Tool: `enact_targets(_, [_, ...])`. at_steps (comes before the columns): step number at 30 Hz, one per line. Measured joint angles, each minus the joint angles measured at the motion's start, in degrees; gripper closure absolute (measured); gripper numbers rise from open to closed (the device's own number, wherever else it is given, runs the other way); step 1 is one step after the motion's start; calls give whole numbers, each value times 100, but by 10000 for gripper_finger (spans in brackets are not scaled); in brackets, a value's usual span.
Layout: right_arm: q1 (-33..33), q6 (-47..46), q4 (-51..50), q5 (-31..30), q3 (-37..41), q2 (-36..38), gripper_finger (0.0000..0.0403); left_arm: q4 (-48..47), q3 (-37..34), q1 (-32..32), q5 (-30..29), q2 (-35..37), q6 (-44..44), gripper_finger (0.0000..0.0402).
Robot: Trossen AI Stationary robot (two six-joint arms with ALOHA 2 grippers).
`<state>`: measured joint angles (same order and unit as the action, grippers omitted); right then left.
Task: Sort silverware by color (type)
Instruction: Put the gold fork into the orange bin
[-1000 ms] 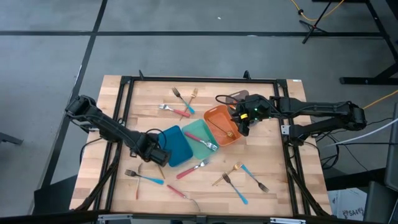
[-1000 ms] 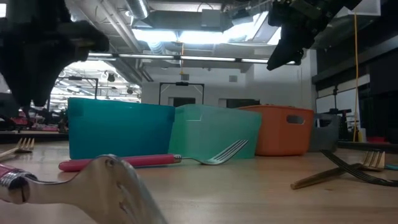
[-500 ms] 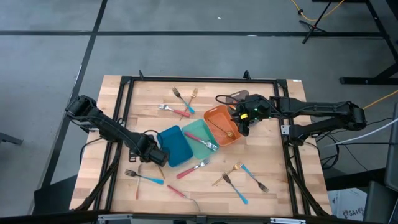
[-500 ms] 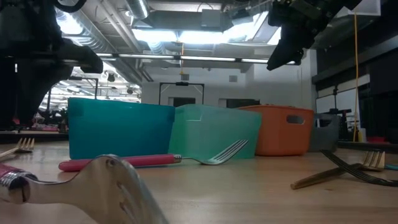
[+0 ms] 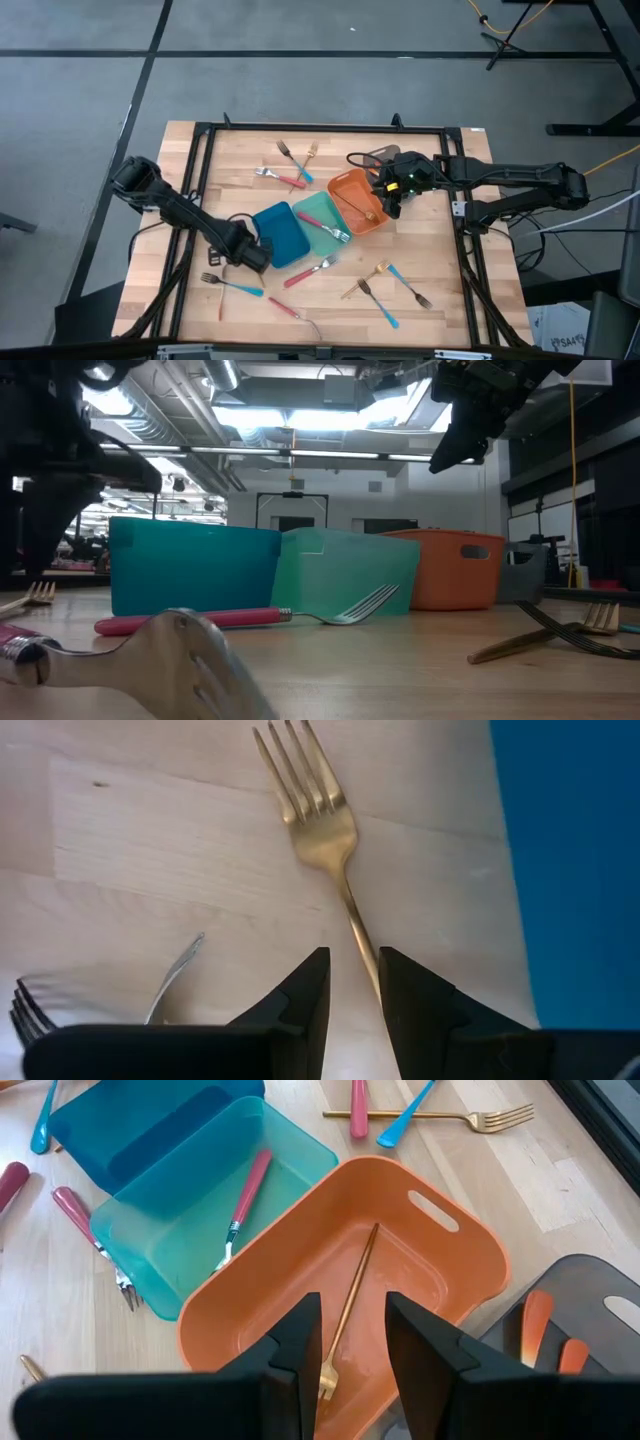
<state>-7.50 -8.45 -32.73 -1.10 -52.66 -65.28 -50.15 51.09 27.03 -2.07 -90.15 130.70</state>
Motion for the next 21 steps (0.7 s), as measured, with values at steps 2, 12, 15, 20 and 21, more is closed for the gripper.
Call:
enact_targets(2, [-1, 1, -2, -2, 0, 0, 299, 24, 1, 1, -9, -105, 123, 319])
enact_targets(12, [-1, 2, 0, -3, 0, 0, 299, 79, 0, -1, -37, -418, 266, 319])
enact_targets(15, [-1, 2, -2, -1, 1, 0, 299, 79, 0, -1, -102, -418, 268, 319])
enact_targets(20, [0, 2, -2, -1, 0, 0, 299, 81, 0, 25, -168, -421, 269, 319])
enact_targets(21, [-1, 2, -2, -1, 1, 0, 299, 83, -2, 26, -166, -433, 269, 319])
